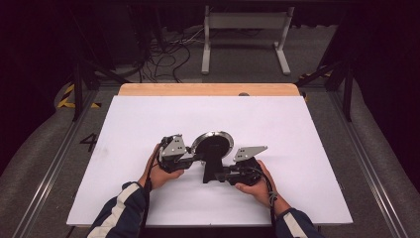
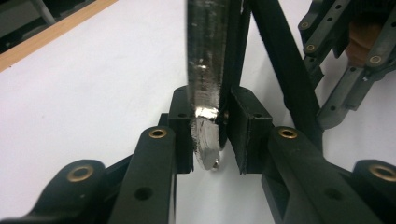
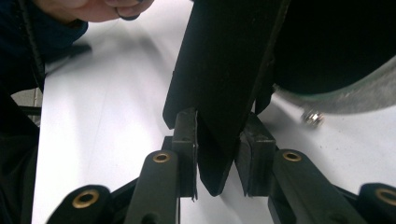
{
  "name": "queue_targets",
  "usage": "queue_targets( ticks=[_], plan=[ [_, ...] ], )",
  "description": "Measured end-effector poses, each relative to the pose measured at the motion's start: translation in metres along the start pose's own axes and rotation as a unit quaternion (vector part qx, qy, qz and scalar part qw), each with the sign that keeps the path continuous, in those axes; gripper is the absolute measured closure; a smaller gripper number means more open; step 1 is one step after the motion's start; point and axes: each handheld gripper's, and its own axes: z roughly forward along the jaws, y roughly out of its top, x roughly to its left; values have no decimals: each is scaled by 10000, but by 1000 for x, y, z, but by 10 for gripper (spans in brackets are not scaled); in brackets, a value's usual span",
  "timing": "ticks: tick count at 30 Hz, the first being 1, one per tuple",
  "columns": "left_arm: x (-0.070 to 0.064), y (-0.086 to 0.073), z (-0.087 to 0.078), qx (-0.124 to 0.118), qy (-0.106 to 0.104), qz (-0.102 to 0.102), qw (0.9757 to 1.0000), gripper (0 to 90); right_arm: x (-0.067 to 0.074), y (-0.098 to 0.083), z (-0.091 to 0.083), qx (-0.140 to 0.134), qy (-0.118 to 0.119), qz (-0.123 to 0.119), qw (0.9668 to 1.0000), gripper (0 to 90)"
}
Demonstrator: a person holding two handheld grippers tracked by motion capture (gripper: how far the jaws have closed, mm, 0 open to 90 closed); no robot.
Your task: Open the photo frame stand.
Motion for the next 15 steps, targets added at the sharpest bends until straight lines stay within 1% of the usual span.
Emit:
queue_targets(
  ticks=[5, 7, 15],
  plan=[
    [-2, 0, 1, 64, 188, 146, 9997, 737, 0, -1, 0, 43, 28, -8, 10000, 716],
    [-3, 0, 1, 113, 281, 211, 9993, 739, 0, -1, 0, 62, 76, -5, 10000, 715],
    [-5, 0, 1, 127, 346, 316, 9988, 739, -1, -2, -1, 91, 105, -3, 9999, 712]
  ],
)
